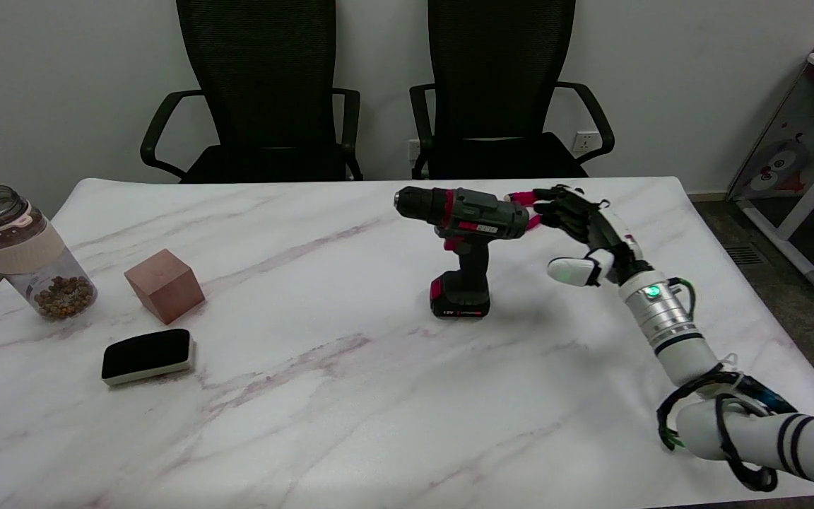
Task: Pick up the power screwdriver.
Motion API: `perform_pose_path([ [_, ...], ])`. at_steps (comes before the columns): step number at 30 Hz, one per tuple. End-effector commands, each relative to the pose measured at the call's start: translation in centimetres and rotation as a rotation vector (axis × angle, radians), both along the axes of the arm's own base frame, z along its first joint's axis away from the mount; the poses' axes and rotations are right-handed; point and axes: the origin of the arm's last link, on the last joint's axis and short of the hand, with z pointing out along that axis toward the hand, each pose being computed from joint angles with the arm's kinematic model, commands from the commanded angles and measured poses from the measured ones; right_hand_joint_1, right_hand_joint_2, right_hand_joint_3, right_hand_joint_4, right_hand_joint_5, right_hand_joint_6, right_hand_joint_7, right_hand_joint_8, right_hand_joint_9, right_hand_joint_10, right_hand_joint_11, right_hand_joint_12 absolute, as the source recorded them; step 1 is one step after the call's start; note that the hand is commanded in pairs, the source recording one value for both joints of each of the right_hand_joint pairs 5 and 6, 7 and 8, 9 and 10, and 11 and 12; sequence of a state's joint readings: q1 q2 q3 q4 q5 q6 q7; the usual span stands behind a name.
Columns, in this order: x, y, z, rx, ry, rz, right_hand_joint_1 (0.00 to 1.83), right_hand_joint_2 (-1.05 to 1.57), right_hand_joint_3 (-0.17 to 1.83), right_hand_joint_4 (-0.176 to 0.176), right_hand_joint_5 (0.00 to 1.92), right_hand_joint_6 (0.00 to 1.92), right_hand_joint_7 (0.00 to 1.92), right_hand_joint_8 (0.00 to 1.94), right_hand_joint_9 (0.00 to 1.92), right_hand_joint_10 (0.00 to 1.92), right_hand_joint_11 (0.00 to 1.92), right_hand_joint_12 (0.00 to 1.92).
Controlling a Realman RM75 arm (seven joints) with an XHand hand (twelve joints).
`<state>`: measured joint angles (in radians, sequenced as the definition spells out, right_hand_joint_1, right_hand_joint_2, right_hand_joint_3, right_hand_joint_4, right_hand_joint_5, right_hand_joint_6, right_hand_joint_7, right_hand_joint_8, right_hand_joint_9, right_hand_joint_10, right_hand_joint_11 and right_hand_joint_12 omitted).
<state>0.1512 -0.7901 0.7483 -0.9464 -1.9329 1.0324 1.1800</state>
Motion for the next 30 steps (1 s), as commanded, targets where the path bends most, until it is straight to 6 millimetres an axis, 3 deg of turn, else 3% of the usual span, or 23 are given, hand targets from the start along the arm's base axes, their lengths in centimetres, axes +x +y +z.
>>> perform_pose_path([
  [1,-2.8,-3.8,-6.1,0.099,-0.117,-0.037,0.91,-0.49,0.77,0.176,0.49,0.49,0.49,0.49,0.34,0.34,0.37,0.37],
  [14,-2.9,-5.3,-9.2,0.175,-0.155,-0.044,0.91,-0.53,0.75,0.176,0.46,0.46,0.46,0.46,0.33,0.33,0.36,0.36],
  [30,-1.9,-6.2,-11.0,0.235,-0.201,-0.014,0.9,-0.54,0.72,0.176,0.43,0.43,0.43,0.43,0.32,0.32,0.34,0.34],
])
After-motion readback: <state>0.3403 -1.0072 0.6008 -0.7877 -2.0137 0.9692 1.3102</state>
